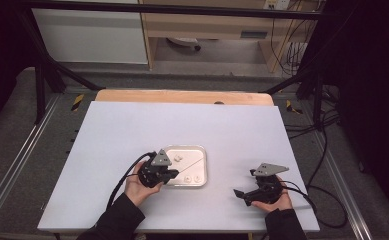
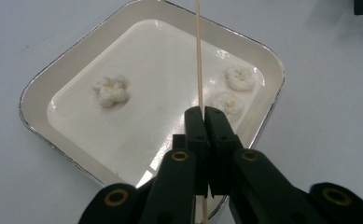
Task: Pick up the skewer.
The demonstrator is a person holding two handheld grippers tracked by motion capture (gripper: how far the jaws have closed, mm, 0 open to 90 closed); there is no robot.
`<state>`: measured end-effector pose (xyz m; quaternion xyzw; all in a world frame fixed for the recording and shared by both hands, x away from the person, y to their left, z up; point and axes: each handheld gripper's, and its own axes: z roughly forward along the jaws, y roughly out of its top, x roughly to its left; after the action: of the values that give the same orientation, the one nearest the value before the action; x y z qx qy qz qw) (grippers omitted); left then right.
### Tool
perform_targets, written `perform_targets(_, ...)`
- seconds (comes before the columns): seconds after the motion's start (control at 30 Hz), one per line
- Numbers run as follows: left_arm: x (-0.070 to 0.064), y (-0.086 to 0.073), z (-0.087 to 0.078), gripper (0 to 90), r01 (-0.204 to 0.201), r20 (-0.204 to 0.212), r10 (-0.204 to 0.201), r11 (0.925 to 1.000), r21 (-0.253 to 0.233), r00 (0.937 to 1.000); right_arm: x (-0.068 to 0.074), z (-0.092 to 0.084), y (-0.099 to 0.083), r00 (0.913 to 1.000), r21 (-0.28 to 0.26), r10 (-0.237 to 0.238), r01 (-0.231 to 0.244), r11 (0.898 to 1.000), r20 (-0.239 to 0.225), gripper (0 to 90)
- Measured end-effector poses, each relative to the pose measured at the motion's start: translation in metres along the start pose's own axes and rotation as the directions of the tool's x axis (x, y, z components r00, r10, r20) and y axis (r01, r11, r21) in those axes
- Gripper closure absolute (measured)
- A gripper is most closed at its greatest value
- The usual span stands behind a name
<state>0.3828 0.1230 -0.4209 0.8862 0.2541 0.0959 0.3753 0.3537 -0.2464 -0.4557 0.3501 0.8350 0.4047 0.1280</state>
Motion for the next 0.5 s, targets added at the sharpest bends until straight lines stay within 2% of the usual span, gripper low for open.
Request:
perform_targets(0.23, -0.003, 0.004, -0.001, 88.8, -0.01, 0.009, 0.009, 0.9999, 0.003, 0.9999, 0.006, 0.002, 0.005, 0.9989, 0.013, -0.046, 0.046, 0.999, 0.014, 1.6)
perform_targets(0.43, -0.008, 0.01, -0.004, 88.8, -0.03, 0.014, 0.03, 0.9995, 0.007, 0.9994, 0.014, 0.002, 0.014, 0.9926, 0.025, -0.116, 0.115, 0.993, 0.036, 2.4)
perform_targets(0.5, -0.011, 0.012, -0.005, 88.8, -0.042, 0.015, 0.042, 0.9991, 0.009, 0.999, 0.015, 0.003, 0.015, 0.9915, 0.027, -0.124, 0.123, 0.992, 0.038, 2.7)
